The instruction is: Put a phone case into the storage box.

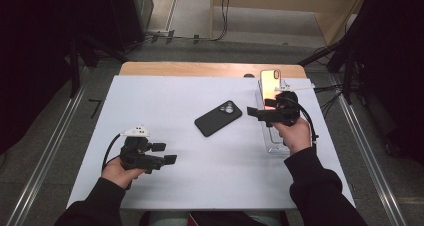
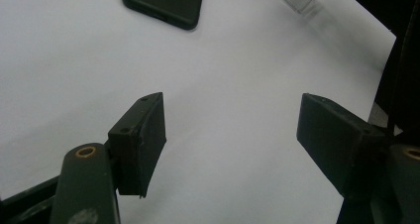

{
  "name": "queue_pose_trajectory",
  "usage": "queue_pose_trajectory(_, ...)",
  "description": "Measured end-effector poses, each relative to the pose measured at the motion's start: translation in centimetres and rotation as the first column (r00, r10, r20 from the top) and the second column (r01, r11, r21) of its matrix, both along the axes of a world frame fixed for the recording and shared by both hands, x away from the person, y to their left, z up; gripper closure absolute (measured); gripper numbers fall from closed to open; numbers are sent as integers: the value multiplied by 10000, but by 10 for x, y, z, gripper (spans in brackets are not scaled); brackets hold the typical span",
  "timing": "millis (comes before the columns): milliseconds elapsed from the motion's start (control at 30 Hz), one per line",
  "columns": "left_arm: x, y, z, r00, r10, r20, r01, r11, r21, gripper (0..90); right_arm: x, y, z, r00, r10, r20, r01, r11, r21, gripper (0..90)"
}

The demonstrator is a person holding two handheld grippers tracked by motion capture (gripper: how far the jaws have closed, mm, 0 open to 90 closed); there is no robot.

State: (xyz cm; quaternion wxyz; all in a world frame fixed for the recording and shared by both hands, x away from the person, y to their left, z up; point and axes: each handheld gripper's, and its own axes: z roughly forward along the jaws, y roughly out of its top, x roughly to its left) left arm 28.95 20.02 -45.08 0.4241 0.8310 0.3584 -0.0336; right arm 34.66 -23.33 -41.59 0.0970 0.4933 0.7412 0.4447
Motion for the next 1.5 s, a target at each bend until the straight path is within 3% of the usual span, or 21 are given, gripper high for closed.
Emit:
queue_pose_trajectory(233,0,0,2,10000,5,-10,-5,10000,-95,277,-23,2,-4,9946,983,322,-987,9951,95,174)
queue_pose_trajectory(533,-1,1,4,9999,-81,117,85,9994,-324,277,-42,2,-9,9879,1523,282,-1531,9879,268,206)
queue_pose_trajectory(800,-2,0,6,9996,-213,181,220,9989,-421,277,-61,6,-15,9712,2373,238,-2375,9713,89,236)
queue_pose_trajectory(1067,-3,0,6,9997,-196,168,203,9988,-453,277,-79,3,-23,9619,2723,231,-2730,9613,369,253)
queue_pose_trajectory(1333,-4,0,6,9996,-258,122,264,9986,-451,277,-94,-4,-38,9495,3135,112,-3136,9496,34,252)
queue_pose_trajectory(1500,-5,-3,5,9993,-360,109,365,9984,-439,277,-104,-13,-47,9495,3136,-138,-3137,9494,-117,251)
